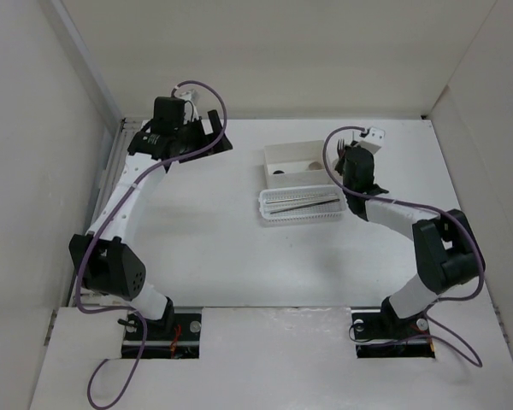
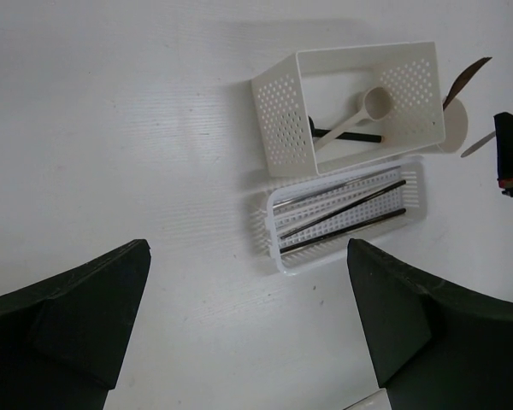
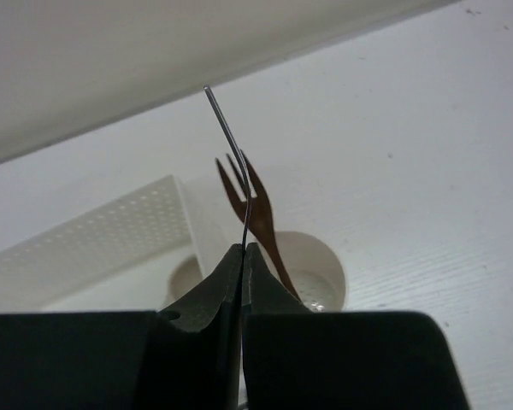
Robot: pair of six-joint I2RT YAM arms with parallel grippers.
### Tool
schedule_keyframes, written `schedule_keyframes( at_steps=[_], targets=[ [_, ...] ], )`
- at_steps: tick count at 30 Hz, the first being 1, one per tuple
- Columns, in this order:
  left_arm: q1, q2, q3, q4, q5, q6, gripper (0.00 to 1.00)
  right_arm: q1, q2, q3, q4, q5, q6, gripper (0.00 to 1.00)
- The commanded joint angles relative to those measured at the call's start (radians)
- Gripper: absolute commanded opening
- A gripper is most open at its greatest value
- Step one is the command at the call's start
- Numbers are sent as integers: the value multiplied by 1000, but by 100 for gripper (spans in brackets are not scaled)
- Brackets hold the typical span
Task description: Sort the eating utensils into containers
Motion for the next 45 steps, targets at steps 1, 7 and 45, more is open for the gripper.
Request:
schedule_keyframes(
  at_steps=[1,7,45],
  targets=[
    [19,-7,-3,34,-5,10,100,-19,9,63,58,105,-14,0],
    [58,13,-14,54,26,-19,100,-39,87,147,34,114,-41,0],
    [104,32,-32,72,53,-48,100,-1,173,330,-224,237,-87,0]
  ],
)
